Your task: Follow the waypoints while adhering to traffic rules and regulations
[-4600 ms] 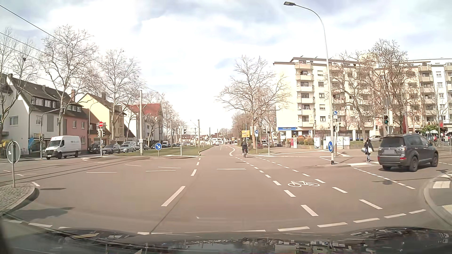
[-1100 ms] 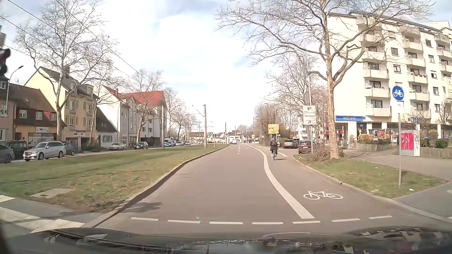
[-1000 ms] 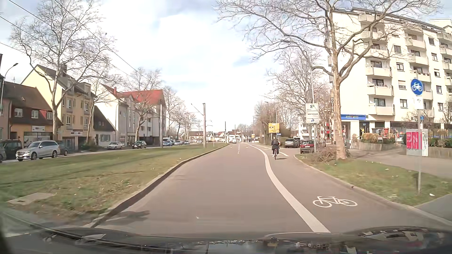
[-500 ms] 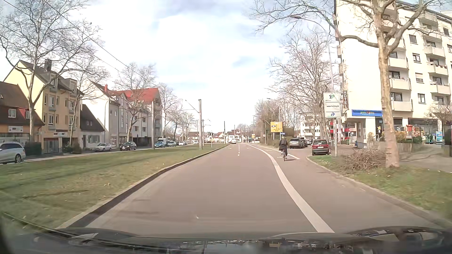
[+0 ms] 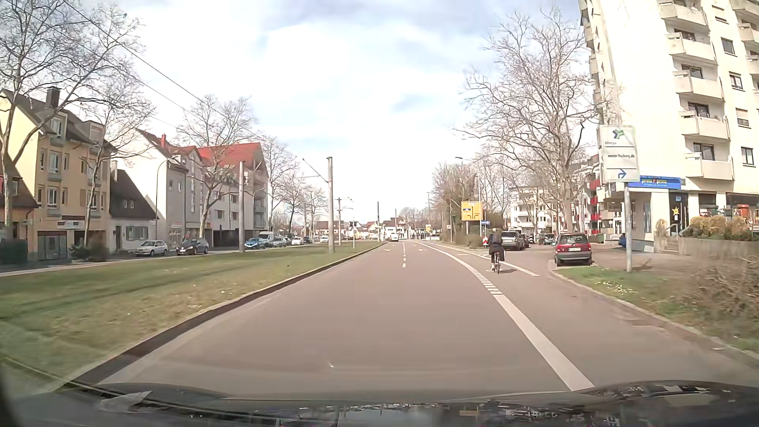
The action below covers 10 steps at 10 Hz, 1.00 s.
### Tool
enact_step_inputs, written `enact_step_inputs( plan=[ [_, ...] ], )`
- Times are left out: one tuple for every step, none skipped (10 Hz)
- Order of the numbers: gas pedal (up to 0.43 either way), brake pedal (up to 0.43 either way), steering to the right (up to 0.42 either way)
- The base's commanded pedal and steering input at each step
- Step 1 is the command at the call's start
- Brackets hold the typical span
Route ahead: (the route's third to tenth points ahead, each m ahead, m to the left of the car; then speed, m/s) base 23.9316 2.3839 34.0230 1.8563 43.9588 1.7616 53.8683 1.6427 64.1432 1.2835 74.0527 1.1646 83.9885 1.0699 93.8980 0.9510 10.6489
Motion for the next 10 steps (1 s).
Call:
enact_step_inputs(
  plan=[
    [0.138, 0.0, -0.004],
    [0.13, 0.0, -0.004],
    [0.11, 0.0, -0.004],
    [0.11, 0.0, -0.004],
    [0.098, 0.0, -0.004],
    [0.098, 0.0, -0.004],
    [0.087, 0.0, -0.004],
    [0.079, 0.0, -0.004],
    [0.079, 0.0, -0.004],
    [0.079, 0.0, -0.004]
  ],
)
